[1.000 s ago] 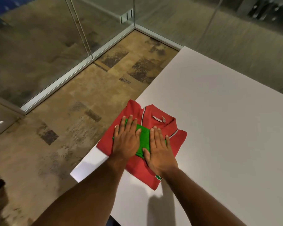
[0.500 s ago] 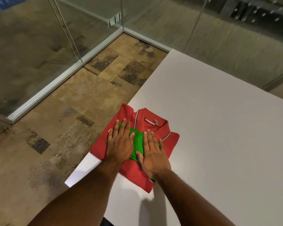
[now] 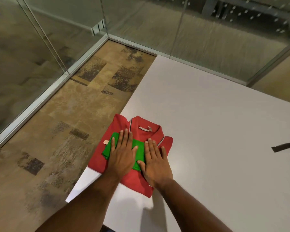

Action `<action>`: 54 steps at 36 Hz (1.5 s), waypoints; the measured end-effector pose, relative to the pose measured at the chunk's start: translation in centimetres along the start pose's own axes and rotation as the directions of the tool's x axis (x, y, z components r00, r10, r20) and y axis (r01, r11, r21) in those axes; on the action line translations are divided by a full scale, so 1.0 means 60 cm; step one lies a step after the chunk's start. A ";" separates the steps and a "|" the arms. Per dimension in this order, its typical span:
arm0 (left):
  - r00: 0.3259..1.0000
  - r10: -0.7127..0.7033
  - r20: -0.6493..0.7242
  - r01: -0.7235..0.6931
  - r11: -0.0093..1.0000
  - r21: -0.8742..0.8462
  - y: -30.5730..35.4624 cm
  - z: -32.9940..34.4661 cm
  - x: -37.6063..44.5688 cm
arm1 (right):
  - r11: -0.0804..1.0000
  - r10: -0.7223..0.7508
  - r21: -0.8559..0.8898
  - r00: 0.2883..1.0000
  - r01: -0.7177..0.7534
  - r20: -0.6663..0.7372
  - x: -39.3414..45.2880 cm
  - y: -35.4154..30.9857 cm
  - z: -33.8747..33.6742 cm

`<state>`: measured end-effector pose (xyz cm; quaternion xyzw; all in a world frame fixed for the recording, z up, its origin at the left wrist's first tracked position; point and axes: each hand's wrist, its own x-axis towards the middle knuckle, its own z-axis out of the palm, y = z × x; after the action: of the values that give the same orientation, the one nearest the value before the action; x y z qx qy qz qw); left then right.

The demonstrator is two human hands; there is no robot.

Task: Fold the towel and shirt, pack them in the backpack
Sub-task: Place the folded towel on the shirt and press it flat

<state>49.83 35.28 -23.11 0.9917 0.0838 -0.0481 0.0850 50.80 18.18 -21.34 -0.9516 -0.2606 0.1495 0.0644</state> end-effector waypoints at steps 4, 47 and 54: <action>0.999 0.007 0.036 -0.006 1.000 -0.002 -0.004 0.000 0.001 | 0.999 0.041 0.011 0.999 -0.041 0.017 -0.012 0.004 -0.014; 0.765 0.635 0.105 -0.632 0.772 -0.064 0.481 0.009 0.023 | 0.751 0.652 0.179 0.757 -0.636 -0.046 -0.293 0.330 -0.110; 0.688 0.712 0.139 -0.708 0.701 -0.084 0.615 0.025 0.000 | 0.671 0.736 0.191 0.674 -0.716 -0.058 -0.379 0.428 -0.105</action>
<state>56.12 -0.86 -18.67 0.9386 -0.3125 -0.0902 0.1150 46.39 -15.82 -14.83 -0.9763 0.1569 0.1197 0.0888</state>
